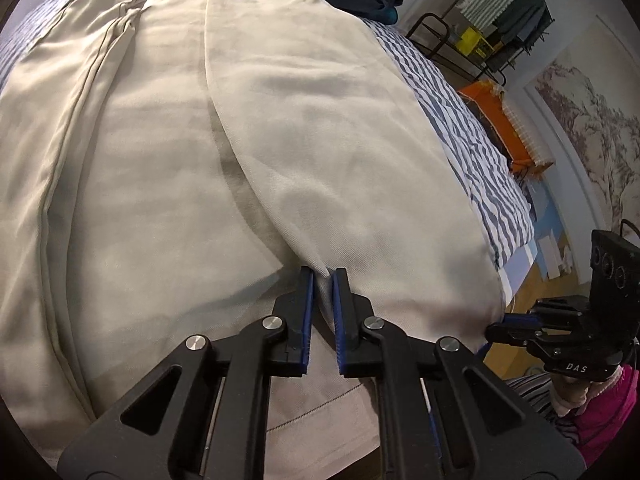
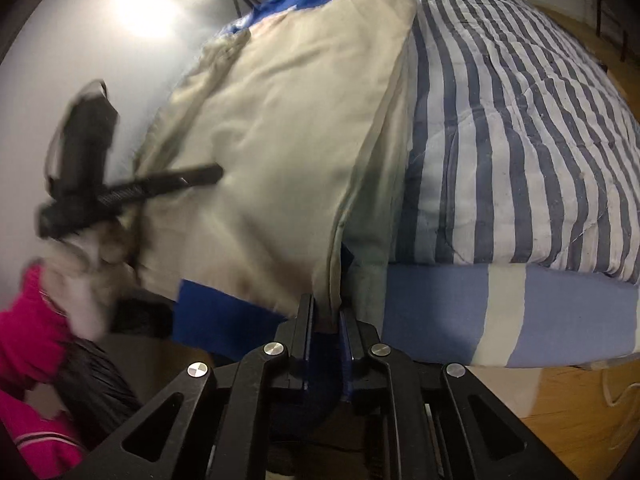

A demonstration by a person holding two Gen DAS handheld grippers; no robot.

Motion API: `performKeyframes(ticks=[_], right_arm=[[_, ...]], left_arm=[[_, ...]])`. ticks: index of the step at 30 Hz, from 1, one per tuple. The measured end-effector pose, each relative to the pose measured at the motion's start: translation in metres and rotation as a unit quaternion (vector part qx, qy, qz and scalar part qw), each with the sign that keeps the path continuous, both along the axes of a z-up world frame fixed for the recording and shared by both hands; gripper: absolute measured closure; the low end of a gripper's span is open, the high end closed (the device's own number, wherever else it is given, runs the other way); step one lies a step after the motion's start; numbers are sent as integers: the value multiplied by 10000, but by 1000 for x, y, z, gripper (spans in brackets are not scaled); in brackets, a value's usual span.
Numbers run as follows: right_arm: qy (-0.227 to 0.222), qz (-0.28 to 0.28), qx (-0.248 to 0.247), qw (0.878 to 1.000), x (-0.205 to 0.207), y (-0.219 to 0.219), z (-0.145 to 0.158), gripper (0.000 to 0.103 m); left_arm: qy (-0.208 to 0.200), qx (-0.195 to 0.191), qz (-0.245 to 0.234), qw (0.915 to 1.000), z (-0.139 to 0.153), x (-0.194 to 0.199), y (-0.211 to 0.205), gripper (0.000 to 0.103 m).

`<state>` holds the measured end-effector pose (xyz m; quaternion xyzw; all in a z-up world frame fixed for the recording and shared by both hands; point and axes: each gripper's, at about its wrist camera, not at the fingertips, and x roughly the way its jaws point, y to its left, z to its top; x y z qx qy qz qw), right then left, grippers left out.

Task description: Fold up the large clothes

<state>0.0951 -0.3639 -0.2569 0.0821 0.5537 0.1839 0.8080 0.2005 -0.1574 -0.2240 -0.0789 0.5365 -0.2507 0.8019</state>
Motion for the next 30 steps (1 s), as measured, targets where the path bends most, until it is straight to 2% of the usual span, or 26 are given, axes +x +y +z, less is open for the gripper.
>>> performKeyframes(ticks=[2,7,10,15,18,20,24,26,30], right_arm=[[-90,-68,52,9999,-2,-5,6,84],[-233,-357,860,9954,-17,-37,21,69],[-239,-380,1316,9903,-25,-47,19,68],[-303,-76,1129,9931,-22,-28,13,68],[-32,70,869,9962,-8,-12,0,72],[170,165,1400,9899,-10,-10,1,74],[-343,477,2350,9702,-19,-12,36,73],[-476,500,2317,9703,-20,-15,43,70],[-337,366,1826,9819,-13,-14,28,72]], left_arm=[[2,-39,32,10000,3,-2,3,95],[-137,-205,-19,9997,22,-17,11,95],[-248,-235,-128,9993,31,-30,9,95],[-279,-143,-329,9990,28,-37,-1,95],[-208,-5,-372,9991,18,-32,-7,95],[-234,189,-396,9988,10,-30,-11,95],[-273,277,-427,9983,4,-29,-13,95],[-277,283,-436,9983,4,-29,-13,95],[-276,277,-418,9984,5,-28,-14,95]])
